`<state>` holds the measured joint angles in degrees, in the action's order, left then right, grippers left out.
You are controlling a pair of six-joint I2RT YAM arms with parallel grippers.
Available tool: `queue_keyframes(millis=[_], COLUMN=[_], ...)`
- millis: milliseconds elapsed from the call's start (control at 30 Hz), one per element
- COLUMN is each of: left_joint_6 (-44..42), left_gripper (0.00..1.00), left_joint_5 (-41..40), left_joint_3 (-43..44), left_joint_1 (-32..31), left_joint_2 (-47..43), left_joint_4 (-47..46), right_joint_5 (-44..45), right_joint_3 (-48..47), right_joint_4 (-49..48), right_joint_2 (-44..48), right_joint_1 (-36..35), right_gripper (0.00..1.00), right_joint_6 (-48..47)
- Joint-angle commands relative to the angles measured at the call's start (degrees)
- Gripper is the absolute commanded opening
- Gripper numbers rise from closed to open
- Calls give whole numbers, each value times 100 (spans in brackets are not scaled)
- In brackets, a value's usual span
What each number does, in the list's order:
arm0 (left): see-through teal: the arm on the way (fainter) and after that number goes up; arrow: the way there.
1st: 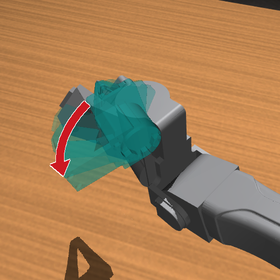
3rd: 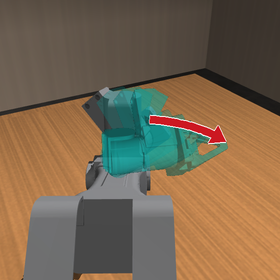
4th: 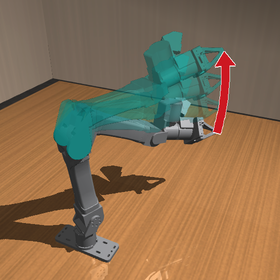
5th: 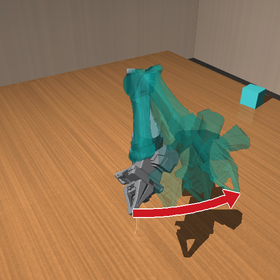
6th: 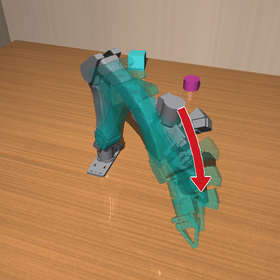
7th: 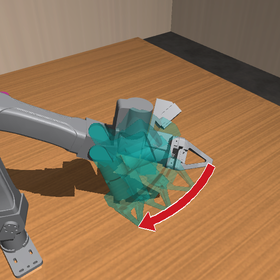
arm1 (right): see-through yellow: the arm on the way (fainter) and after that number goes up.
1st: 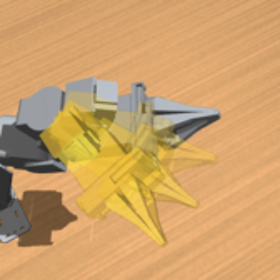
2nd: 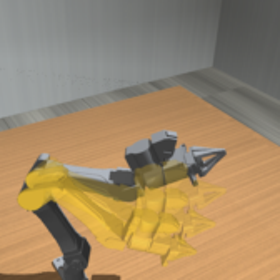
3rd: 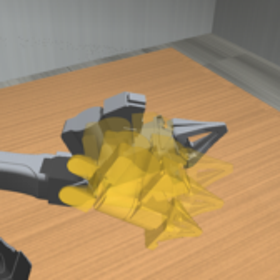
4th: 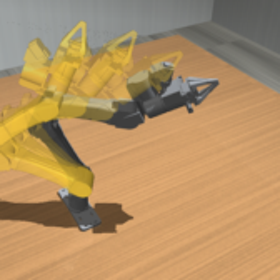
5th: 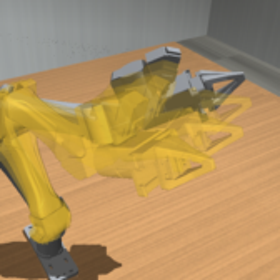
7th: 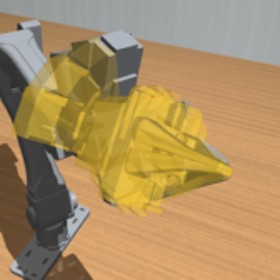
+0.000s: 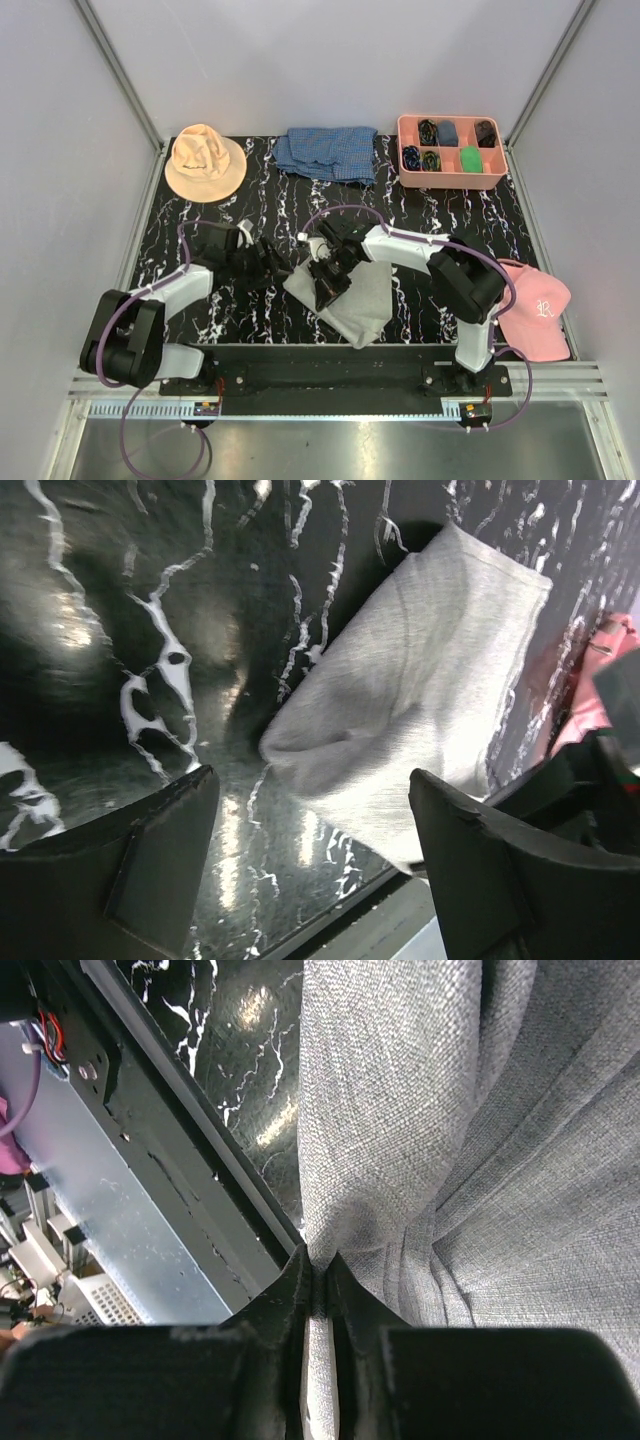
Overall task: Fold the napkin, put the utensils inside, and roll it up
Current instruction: Roll the napkin with the utensil
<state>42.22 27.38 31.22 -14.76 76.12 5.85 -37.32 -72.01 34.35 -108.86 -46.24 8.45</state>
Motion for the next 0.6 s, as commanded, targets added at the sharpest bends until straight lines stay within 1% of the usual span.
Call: queue_keyframes(millis=[0,200,367,567], left_joint_6=[322,489,612,604], left_gripper=[80,80,77,73], left_joint_5=[321,391,365,-39], left_joint_3=[-28,-116,-178,-239], left_joint_1=[-254,-352,-509,-677], left_joint_2=[105,307,457,369], left_joint_4=[-787,-1024,-1024,-734], right_joint_5=[-372,-600,-794,-900], right_joint_3=[-147,-217,-244,-270], right_joint_4=[28,63,133,239], right_joint_2=[-179,-302,-320,-381], right_joint_1=[89,89,89,89], right_gripper=[11,10,10,8], right_joint_6=[-229,-317,-396,-502])
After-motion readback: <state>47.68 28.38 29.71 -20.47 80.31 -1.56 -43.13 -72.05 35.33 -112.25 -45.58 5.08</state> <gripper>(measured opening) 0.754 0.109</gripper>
